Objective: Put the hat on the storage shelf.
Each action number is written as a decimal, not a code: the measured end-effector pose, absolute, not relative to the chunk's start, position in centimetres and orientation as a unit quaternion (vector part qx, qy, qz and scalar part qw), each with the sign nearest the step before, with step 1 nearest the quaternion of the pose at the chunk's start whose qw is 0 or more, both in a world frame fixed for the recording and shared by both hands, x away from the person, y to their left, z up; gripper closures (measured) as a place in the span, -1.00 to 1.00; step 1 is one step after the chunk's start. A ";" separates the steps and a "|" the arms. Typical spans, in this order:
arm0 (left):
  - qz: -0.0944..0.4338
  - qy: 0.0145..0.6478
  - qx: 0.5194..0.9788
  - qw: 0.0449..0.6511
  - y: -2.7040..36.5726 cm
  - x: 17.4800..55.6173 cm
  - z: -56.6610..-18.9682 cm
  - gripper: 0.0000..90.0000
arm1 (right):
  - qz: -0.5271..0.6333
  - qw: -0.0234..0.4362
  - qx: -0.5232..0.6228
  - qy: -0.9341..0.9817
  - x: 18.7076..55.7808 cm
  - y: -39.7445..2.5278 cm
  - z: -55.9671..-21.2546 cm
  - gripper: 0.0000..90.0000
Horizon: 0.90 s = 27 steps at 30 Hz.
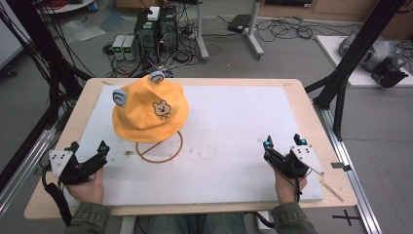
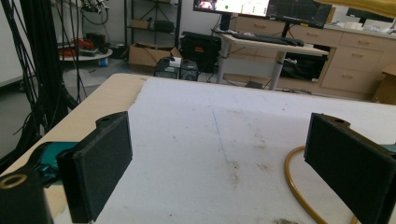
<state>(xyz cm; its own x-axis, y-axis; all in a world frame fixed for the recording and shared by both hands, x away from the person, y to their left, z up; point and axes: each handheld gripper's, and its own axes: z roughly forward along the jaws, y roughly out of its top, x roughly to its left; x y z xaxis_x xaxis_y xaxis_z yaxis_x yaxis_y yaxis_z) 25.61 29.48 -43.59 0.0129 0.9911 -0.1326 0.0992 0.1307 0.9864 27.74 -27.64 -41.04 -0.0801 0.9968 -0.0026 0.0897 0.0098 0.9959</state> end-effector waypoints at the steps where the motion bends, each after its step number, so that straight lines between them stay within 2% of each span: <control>1: 0.435 0.551 0.496 0.511 29.5 25.6 -43.6 -0.82 | 0.491 0.459 0.500 0.547 27.8 -27.6 -41.2 -0.75; 27: 0.438 0.539 0.508 0.510 29.0 25.7 -43.5 -0.82 | 0.499 0.431 0.515 0.548 28.1 -28.1 -42.0 -0.75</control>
<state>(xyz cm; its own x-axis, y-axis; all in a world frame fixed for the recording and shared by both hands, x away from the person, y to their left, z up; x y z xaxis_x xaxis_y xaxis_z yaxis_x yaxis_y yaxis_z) 25.75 29.02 -43.52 0.0358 0.9939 -0.1045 0.0998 0.1004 0.9899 28.11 -28.08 -41.97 -0.0986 0.9943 0.0411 0.1354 -0.0276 0.9904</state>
